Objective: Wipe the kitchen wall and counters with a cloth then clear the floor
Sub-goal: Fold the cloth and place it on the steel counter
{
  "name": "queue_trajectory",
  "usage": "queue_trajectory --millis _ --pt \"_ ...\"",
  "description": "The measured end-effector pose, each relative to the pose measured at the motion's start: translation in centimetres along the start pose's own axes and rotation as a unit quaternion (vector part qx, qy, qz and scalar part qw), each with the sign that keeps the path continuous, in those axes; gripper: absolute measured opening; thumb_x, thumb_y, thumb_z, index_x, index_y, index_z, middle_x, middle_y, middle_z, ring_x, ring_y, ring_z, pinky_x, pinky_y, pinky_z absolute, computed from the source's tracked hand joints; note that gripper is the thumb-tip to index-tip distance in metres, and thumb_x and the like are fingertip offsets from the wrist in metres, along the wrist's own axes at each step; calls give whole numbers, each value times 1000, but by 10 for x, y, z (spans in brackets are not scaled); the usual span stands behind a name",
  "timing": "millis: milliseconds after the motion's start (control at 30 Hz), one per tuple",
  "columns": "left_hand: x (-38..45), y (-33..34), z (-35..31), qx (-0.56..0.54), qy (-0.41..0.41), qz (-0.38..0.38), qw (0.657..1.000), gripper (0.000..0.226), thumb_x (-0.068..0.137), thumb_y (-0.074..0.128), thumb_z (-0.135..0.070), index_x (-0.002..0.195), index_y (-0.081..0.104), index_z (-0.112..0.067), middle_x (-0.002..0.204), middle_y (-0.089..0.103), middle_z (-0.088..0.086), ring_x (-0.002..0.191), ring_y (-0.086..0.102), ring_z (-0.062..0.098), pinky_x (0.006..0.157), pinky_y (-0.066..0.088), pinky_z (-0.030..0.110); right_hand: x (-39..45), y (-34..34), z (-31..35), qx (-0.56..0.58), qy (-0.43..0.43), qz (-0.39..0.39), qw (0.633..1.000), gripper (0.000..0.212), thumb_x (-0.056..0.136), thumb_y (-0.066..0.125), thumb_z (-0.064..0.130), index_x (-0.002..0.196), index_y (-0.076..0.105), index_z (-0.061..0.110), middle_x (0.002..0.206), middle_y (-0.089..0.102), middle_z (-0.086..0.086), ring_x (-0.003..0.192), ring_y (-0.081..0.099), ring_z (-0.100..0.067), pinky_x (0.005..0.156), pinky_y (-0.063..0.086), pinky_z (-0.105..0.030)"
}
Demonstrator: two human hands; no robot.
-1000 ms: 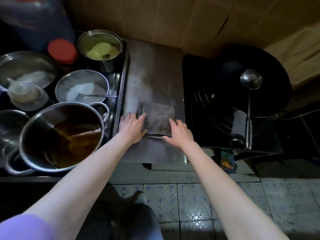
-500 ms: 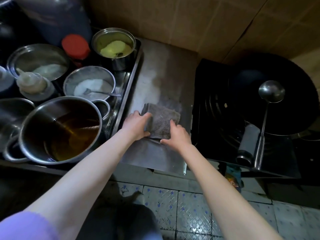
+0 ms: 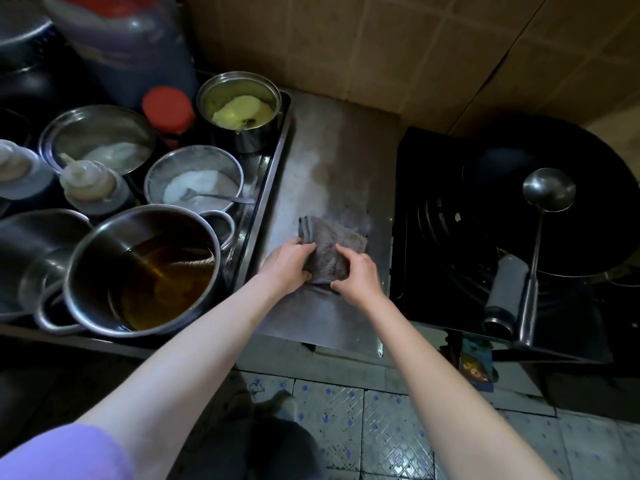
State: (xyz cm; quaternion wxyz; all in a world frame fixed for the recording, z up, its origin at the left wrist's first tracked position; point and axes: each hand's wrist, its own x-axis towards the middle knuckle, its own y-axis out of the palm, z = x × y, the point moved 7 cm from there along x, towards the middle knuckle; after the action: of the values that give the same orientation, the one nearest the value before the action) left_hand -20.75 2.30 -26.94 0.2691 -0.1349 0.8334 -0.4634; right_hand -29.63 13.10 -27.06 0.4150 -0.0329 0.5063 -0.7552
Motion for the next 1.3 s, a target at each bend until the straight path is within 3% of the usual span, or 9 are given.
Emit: queue_trajectory --millis 100,233,400,633,933,1100,1300 --pt "0 -2 0 1 13 0 1000 65 78 69 -19 138 43 -16 135 46 11 121 49 33 98 43 38 -1 -4 1 33 6 -30 999 69 72 77 17 136 50 15 134 53 -11 127 47 -21 106 29 -21" --pt "0 -3 4 -4 15 -4 1000 70 76 73 -24 139 43 -17 135 48 10 123 48 30 98 43 34 2 -7 -2 62 28 -67 995 55 77 75 17 128 58 11 132 58 -7 124 52 -20 107 35 -24" --pt "-5 -4 1 3 -4 -42 999 74 77 72 -25 143 39 -20 144 42 7 128 45 28 100 37 30 3 -6 0 -38 -19 -39 998 65 77 74 21 137 49 17 133 53 -9 123 50 -29 102 41 -31" --pt "-24 -2 -17 -25 -69 -104 992 69 75 72 -25 139 44 -25 143 42 2 125 48 26 98 41 32 1 -20 -2 -132 -106 2 986 69 84 67 23 145 35 17 140 45 -11 126 47 -30 99 39 -32" --pt "-77 20 -28 -86 -167 -179 966 69 74 75 -23 137 47 -22 142 43 7 127 47 26 103 39 34 -27 -23 -4 -150 -207 41 966 70 86 65 20 146 31 17 146 38 -8 130 43 -29 104 36 -32" --pt "-115 34 -28 -84 -219 -213 949 68 80 71 -28 141 41 -26 150 34 3 134 38 21 108 31 28 -51 -12 -1 -130 -257 62 956 69 85 64 14 146 32 17 144 40 -5 130 42 -27 105 36 -33" --pt "-160 57 -29 -104 -263 -237 929 68 79 71 -28 141 42 -27 149 36 2 133 41 18 107 35 29 -83 4 0 -119 -314 95 937 70 84 64 11 146 33 17 146 39 -4 130 43 -25 106 36 -32"
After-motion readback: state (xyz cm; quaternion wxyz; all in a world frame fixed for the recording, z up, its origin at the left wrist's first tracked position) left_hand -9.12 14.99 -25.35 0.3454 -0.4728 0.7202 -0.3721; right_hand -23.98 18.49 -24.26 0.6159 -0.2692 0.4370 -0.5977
